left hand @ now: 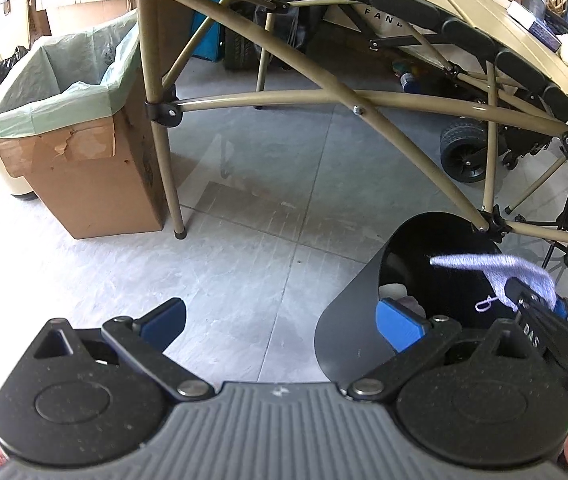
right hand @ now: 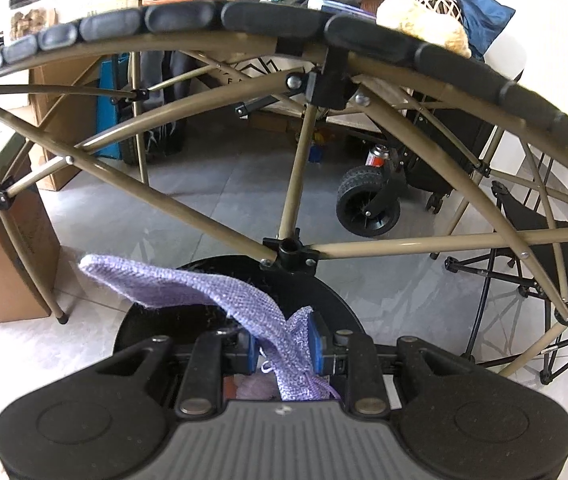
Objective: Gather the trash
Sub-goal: 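Move the right tool over the black bin and release the purple scarf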
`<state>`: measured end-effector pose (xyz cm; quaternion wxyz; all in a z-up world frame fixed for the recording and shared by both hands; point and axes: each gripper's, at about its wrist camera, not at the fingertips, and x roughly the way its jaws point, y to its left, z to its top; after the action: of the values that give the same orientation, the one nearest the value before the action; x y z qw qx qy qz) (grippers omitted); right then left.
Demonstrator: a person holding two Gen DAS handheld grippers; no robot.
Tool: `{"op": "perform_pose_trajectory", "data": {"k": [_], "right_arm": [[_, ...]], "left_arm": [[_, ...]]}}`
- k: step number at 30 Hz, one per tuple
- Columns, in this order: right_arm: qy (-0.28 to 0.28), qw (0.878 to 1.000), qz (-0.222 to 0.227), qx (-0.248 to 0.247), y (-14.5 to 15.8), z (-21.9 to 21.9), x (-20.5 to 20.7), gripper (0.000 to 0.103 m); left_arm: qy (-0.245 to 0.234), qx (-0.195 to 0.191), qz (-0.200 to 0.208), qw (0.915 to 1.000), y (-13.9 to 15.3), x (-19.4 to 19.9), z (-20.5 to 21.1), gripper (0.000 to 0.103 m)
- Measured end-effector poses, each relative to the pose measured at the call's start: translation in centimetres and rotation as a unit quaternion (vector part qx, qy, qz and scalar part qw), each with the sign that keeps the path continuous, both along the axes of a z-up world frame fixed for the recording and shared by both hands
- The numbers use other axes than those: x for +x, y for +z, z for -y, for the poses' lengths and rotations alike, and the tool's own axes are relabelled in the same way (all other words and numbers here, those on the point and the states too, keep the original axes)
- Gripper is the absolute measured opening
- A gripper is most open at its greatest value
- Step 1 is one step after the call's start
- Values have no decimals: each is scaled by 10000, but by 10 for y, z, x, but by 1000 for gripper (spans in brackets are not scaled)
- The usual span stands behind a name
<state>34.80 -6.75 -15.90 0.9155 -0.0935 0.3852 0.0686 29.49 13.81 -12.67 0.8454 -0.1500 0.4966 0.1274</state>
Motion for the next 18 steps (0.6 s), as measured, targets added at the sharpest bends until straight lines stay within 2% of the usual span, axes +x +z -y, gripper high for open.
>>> {"op": "perform_pose_trajectory", "data": {"k": [15, 18], "right_arm": [[-46, 9988, -486, 18, -17, -5, 19, 25], [-77, 9982, -584, 72, -19, -3, 20, 33]], "left_arm": [[0, 46, -241, 9997, -13, 1, -1, 103], [-12, 49, -257, 9997, -13, 2, 0, 103]]}}
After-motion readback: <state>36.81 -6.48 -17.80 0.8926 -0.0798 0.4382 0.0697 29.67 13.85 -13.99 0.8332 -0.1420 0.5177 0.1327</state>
